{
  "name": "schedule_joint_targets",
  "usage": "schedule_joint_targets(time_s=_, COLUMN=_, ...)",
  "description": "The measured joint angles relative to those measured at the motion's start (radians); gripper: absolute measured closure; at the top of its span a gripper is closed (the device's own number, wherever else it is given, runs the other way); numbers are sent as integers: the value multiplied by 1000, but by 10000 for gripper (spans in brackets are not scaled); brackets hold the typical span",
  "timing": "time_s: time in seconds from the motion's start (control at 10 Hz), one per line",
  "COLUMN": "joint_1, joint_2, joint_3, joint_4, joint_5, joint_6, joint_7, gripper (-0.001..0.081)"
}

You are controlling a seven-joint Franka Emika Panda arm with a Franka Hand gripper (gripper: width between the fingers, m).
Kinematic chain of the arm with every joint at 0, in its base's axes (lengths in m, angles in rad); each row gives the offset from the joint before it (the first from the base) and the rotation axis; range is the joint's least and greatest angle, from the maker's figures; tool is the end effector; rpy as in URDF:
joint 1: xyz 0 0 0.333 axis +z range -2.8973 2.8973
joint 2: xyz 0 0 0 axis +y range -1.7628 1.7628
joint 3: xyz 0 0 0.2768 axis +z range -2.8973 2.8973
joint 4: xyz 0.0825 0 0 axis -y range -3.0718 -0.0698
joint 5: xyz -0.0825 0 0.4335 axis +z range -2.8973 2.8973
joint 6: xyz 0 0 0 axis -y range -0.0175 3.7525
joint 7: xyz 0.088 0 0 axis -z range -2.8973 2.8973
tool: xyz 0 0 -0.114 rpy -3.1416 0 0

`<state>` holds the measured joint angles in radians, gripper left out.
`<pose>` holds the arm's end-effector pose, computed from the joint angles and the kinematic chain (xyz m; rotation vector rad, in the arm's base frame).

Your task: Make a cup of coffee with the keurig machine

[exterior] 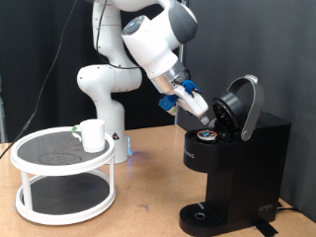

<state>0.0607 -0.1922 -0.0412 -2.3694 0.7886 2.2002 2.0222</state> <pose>0.5280 0.0393 0.3392 -0.8789 2.5418 0.7516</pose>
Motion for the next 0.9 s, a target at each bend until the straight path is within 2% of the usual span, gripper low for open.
schedule_joint_targets(time_s=0.1, joint_1=0, joint_2=-6, joint_3=-6, joint_4=-1, joint_5=9, joint_6=-10, joint_7=-15, gripper=72)
schedule_joint_targets(time_s=0.3, joint_1=-6, joint_2=-52, joint_3=-39, joint_4=-14, joint_5=20, joint_6=-83, joint_7=-56, gripper=72)
schedule_joint_targets(time_s=0.7, joint_1=-31, joint_2=-185, joint_3=-85, joint_4=-57, joint_5=34, joint_6=-136, joint_7=-54, gripper=72)
schedule_joint_targets(time_s=0.9, joint_1=-39, joint_2=-247, joint_3=-97, joint_4=-53, joint_5=41, joint_6=-164, joint_7=-37, gripper=72)
